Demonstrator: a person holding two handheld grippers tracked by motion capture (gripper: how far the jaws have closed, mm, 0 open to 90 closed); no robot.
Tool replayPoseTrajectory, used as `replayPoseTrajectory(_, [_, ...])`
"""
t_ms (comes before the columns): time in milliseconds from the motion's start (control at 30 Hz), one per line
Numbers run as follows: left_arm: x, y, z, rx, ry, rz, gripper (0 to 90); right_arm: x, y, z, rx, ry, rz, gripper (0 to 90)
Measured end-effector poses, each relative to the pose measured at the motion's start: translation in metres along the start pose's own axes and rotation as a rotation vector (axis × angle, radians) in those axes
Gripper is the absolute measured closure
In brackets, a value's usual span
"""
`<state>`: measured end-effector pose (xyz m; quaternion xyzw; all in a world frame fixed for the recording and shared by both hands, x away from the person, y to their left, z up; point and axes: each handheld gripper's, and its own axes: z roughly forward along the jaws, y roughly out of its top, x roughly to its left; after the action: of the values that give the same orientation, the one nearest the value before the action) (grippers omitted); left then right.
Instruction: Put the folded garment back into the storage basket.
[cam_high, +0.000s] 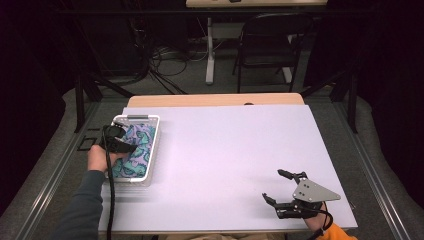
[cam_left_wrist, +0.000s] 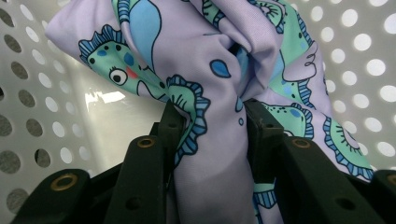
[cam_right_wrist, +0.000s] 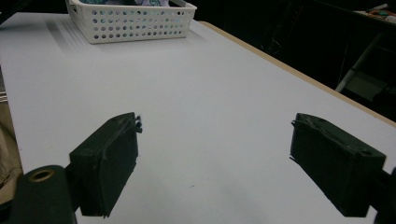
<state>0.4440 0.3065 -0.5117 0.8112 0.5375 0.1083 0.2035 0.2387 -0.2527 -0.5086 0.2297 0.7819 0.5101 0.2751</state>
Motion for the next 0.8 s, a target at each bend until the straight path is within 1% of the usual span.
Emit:
replayPoseTrajectory(100, [0.001, -0.001, 0.001, -0.003, 0.005, -0.013, 63.0, 0.0, 0.0, 0.0, -0.003, 0.002, -0.002, 14.5])
replayPoseTrajectory(300, [0.001, -0.002, 0.002, 0.006, 0.021, -0.018, 58.7, 0.0, 0.0, 0.0, -0.004, 0.001, -0.002, 14.5])
replayPoseTrajectory(333, [0.002, -0.002, 0.002, 0.002, 0.023, -0.024, 58.2, 0.0, 0.0, 0.001, -0.005, 0.0, 0.001, 14.5])
replayPoseTrajectory(400, [0.002, -0.003, 0.003, 0.006, 0.032, -0.024, 56.7, 0.0, 0.0, 0.001, -0.002, 0.004, -0.001, 14.5])
replayPoseTrajectory(433, [0.002, -0.002, 0.003, 0.01, 0.043, -0.02, 55.9, 0.001, 0.001, 0.001, -0.003, 0.004, -0.001, 14.5])
replayPoseTrajectory(467, [0.001, -0.003, 0.004, 0.007, 0.045, -0.033, 54.2, 0.001, 0.001, 0.001, -0.004, 0.003, -0.001, 14.5])
replayPoseTrajectory(533, [0.001, -0.002, 0.003, 0.007, 0.057, -0.026, 50.5, 0.001, 0.001, 0.0, -0.001, 0.0, -0.003, 14.5])
replayPoseTrajectory(600, [0.0, -0.002, -0.001, -0.004, 0.066, -0.016, 46.9, 0.001, 0.001, 0.001, -0.005, 0.0, -0.002, 14.5])
replayPoseTrajectory(633, [0.0, -0.003, -0.003, -0.012, 0.074, -0.027, 44.2, 0.001, 0.001, 0.001, -0.002, 0.002, -0.001, 14.5])
replayPoseTrajectory(667, [0.001, -0.003, -0.005, -0.018, 0.077, -0.023, 42.3, 0.001, 0.001, 0.001, 0.0, 0.001, -0.001, 14.5])
replayPoseTrajectory(733, [0.001, -0.003, -0.01, -0.041, 0.084, -0.04, 39.0, 0.002, 0.001, 0.001, 0.001, 0.0, -0.006, 14.5])
replayPoseTrajectory(767, [0.002, -0.003, -0.014, -0.059, 0.083, -0.042, 37.5, 0.001, 0.001, 0.0, -0.001, -0.001, -0.008, 14.5])
replayPoseTrajectory(800, [0.002, -0.003, -0.017, -0.077, 0.092, -0.047, 35.9, 0.001, 0.001, 0.0, -0.001, -0.002, -0.005, 14.5])
